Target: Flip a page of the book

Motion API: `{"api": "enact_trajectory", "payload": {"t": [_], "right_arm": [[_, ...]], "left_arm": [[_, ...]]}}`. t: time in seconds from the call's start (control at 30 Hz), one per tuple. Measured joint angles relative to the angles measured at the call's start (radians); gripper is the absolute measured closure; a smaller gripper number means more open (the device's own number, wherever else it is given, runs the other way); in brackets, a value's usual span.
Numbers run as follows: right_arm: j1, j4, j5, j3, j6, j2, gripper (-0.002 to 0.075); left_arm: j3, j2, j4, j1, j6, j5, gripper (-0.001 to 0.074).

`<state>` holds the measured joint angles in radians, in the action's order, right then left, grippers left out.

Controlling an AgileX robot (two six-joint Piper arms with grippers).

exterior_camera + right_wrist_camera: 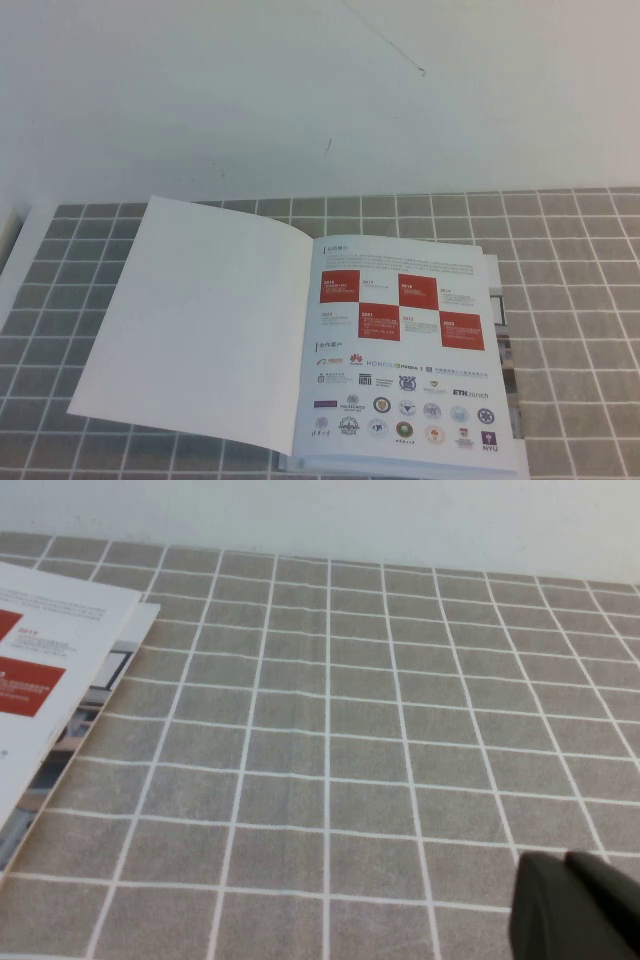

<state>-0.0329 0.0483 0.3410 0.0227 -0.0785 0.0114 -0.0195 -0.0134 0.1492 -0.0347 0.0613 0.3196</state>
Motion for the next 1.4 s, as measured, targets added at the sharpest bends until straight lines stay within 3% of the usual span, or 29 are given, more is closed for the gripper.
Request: {"api": "enact_trajectory", "payload": {"t": [0.53,0.7,1.03,1.2,1.4], "right_arm": [[0.000,0.000,0.000,0.000,0.000,0.000,0.0729],[0.000,0.000,-0.048,0.004,0.000,0.000,0.0729],[0.000,0.000,-0.634,0.006,-0.008,0.000,0.0729],[0.000,-0.004,-0.822,0.006,0.001,0.000,0.0729],[0.000,-0.004,-0.945,0.006,0.004,0.000,0.0729]], "left_arm": [[0.000,0.000,-0.002,0.000,0.000,-0.009,0.0738],[-0.003,0.000,-0.006,0.000,0.000,-0.182,0.0738],[-0.003,0.000,-0.006,0.000,0.000,-0.845,0.0738],[-0.003,0.000,-0.004,0.000,-0.061,-1.004,0.0738],[-0.003,0.000,-0.004,0.000,-0.084,-1.030,0.0738]]}}
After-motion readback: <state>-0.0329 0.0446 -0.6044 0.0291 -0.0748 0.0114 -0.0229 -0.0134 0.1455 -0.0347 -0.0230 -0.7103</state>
